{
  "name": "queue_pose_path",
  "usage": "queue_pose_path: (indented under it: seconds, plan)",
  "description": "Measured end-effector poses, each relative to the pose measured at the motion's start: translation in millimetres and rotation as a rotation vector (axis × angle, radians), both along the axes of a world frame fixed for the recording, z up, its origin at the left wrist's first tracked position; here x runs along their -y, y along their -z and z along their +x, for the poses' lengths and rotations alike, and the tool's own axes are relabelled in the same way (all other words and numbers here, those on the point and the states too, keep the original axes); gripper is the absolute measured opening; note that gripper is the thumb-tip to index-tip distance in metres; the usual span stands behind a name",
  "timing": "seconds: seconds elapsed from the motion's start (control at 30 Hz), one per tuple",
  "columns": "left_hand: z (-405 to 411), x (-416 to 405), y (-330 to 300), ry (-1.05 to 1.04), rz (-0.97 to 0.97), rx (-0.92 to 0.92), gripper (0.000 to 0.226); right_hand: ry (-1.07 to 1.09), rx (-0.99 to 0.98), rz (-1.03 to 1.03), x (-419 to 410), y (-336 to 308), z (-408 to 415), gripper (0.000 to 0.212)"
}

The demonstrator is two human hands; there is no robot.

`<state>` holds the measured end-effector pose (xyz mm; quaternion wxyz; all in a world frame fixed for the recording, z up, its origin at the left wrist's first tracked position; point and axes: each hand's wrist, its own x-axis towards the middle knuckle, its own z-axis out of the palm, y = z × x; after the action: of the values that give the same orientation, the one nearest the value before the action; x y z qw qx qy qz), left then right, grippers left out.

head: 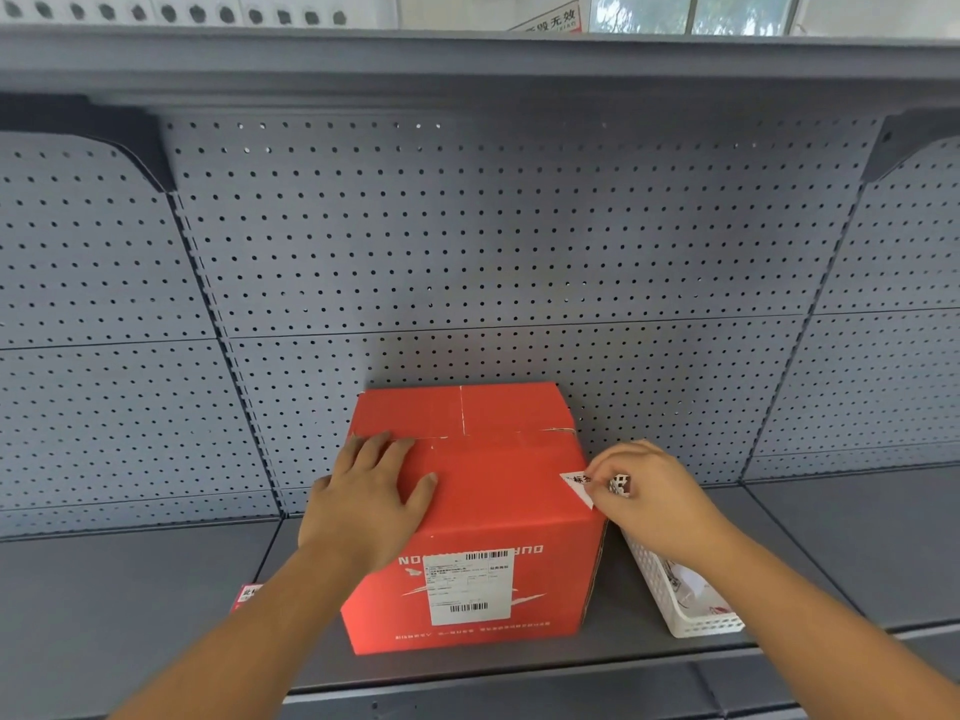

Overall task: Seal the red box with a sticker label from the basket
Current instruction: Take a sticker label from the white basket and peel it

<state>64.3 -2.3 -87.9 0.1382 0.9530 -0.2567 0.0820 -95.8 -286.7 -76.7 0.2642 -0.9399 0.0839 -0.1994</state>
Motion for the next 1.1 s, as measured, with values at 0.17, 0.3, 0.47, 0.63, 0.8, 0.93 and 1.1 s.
queue_pose_path:
  seconds: [0.17, 0.3, 0.47, 0.63, 0.8, 0.93, 1.1]
  plan:
    - [0, 0, -1, 0.003, 0.004, 0.001, 0.069, 0.048, 0.018, 0.086, 3, 2, -6, 0.02]
    - [0, 0, -1, 0.007, 0.007, -0.001, 0.068, 0.13, 0.043, 0.172, 5, 2, -12, 0.019]
    - [1, 0, 0, 0.008, 0.006, -0.001, 0.068, 0.188, 0.082, 0.3, 12, 2, -22, 0.024]
    - [2, 1, 1, 0.009, 0.009, 0.006, 0.068, 0.242, 0.091, 0.381, 18, 5, -30, 0.022]
    - [2, 1, 1, 0.016, 0.012, 0.011, 0.067, 0.287, 0.104, 0.422, 22, 11, -36, 0.021]
    - [0, 1, 0, 0.017, 0.016, 0.025, 0.066, 0.309, 0.131, 0.455, 24, 15, -40, 0.022]
    - [-1, 1, -1, 0.021, 0.017, 0.009, 0.067, 0.348, 0.13, 0.471, 27, 20, -42, 0.023]
